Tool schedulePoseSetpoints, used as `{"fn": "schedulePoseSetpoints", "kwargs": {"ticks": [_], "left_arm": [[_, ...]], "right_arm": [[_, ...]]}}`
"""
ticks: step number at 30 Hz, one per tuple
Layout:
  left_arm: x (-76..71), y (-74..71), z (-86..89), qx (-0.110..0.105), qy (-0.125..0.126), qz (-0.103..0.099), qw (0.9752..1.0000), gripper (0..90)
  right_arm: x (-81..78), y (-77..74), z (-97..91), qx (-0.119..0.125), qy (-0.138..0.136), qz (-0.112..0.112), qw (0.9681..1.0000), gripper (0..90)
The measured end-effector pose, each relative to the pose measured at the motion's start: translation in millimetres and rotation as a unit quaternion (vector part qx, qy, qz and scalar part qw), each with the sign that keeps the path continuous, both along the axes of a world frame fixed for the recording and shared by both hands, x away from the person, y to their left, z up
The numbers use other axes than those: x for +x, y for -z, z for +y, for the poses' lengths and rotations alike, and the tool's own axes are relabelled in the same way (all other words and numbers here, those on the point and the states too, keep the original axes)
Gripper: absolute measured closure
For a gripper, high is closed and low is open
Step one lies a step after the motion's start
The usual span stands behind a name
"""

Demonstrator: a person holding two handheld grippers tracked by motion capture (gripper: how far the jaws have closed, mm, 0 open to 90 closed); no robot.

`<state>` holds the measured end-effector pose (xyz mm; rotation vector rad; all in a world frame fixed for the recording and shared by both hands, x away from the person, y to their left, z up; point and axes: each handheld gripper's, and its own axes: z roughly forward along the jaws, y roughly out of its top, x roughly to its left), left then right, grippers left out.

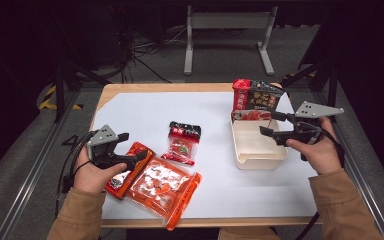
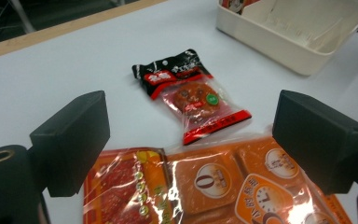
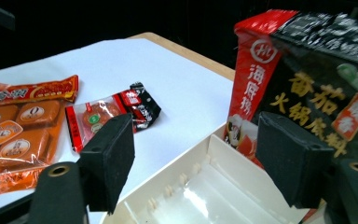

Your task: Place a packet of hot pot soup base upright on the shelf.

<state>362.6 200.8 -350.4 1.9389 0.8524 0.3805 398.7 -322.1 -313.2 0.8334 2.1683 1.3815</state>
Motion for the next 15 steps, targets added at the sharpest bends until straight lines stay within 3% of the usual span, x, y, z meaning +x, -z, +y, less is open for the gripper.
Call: {"fn": "schedulePoseSetpoints", "kwargs": {"ticks": [5, 8, 15], "left_arm": [[0.6, 1.2, 7.2, -0.001, -0.007, 0.001, 1.0, 12.3], [0.8, 1.5, 9.7, 0.002, -0.008, 0.005, 1.0, 13.0], [2.4, 3.9, 19.6, -0.003, -0.019, -0.002, 0.9998, 14.0]], "right_arm": [[-9.0, 10.3, 10.8, 0.018, -0.015, -0.007, 0.9997, 28.4], [-10.1, 16.0, 17.5, 0.015, -0.027, 0.002, 0.9995, 28.5], [-13.3, 22.4, 32.5, 0.009, -0.056, -0.006, 0.9984, 29.5]]}}
